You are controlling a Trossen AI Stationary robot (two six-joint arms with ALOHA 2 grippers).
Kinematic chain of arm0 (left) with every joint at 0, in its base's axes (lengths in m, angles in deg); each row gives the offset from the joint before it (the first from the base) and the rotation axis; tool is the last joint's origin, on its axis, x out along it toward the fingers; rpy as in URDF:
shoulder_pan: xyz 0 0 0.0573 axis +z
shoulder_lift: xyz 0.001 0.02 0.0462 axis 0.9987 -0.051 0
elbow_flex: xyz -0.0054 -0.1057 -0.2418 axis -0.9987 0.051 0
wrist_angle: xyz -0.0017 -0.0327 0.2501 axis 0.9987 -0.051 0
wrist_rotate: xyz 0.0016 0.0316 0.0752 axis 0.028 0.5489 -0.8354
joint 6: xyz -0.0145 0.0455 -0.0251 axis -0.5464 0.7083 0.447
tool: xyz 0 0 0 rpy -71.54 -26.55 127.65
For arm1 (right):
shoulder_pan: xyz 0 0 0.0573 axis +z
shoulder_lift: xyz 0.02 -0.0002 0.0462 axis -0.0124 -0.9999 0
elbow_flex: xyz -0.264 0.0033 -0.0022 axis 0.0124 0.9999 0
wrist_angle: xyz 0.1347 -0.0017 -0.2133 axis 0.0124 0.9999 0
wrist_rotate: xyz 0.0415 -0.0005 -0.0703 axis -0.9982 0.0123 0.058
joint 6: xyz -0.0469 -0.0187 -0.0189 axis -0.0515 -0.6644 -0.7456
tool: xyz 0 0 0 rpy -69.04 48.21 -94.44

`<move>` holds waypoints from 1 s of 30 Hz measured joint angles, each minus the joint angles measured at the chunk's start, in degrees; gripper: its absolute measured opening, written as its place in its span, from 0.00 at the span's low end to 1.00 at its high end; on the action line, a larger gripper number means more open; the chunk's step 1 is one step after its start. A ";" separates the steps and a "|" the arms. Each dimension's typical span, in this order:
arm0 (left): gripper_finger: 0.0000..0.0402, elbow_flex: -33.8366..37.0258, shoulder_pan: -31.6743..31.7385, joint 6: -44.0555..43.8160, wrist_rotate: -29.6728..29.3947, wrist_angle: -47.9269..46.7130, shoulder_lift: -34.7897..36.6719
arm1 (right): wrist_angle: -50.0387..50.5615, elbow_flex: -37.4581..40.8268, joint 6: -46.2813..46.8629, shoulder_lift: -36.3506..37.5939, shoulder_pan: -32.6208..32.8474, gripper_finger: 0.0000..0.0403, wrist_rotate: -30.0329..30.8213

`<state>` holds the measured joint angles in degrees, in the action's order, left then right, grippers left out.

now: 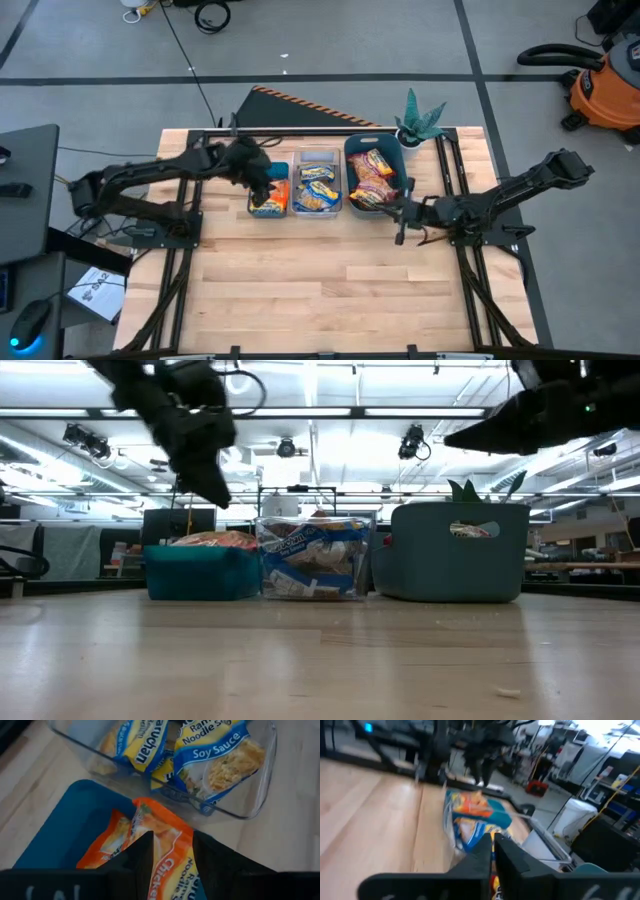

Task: Sort Maruchan noodles
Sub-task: Return to Home Position

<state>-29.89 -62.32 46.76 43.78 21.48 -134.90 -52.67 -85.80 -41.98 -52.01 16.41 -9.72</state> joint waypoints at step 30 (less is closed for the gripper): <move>0.35 39.31 -1.74 -4.67 -2.64 44.95 41.36 | 24.22 7.60 22.46 47.08 -8.98 0.01 5.10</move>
<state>9.42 -64.06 42.09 41.14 66.43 -93.53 -28.45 -78.20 -19.51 -4.93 7.43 -4.62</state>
